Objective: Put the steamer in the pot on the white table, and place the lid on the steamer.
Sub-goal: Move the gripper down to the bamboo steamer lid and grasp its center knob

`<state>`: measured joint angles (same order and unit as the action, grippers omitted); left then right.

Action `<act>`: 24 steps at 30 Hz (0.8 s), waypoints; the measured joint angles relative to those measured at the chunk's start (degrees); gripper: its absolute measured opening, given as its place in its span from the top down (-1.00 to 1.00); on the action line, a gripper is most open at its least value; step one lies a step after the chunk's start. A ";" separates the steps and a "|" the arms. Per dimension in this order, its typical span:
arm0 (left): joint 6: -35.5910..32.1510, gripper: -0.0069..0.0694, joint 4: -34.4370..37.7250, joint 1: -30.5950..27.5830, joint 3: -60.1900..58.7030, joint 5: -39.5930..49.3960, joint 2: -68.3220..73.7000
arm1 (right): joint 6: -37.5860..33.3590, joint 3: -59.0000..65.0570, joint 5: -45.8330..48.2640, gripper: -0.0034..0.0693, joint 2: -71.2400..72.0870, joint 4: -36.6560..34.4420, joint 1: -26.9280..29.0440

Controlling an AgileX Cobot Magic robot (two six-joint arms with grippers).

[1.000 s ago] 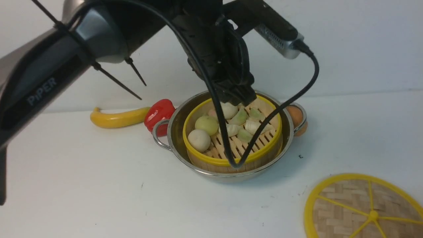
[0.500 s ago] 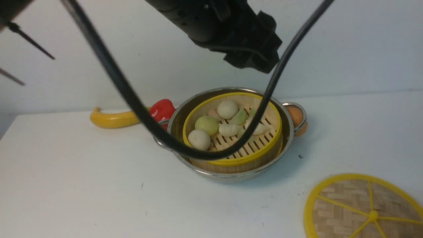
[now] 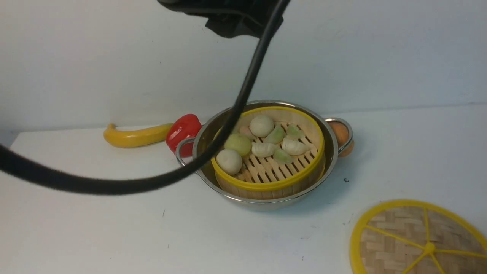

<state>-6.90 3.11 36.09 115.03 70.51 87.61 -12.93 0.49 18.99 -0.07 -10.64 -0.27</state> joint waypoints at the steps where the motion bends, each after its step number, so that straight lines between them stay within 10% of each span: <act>1: 1.84 -0.28 -1.34 0.00 0.00 0.00 -1.19 | 0.00 0.00 0.00 0.22 0.00 0.00 0.00; 14: 10.65 -0.28 -16.11 -1.95 -7.24 -0.07 -21.07 | 0.00 0.00 0.00 0.22 0.00 0.00 0.00; 24: 11.46 -0.28 -8.56 -18.16 -41.51 -6.11 -30.71 | 0.00 0.00 0.00 0.22 0.00 0.00 0.00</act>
<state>4.56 -5.45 17.93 73.52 64.40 56.90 -12.93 0.49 18.99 -0.07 -10.64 -0.27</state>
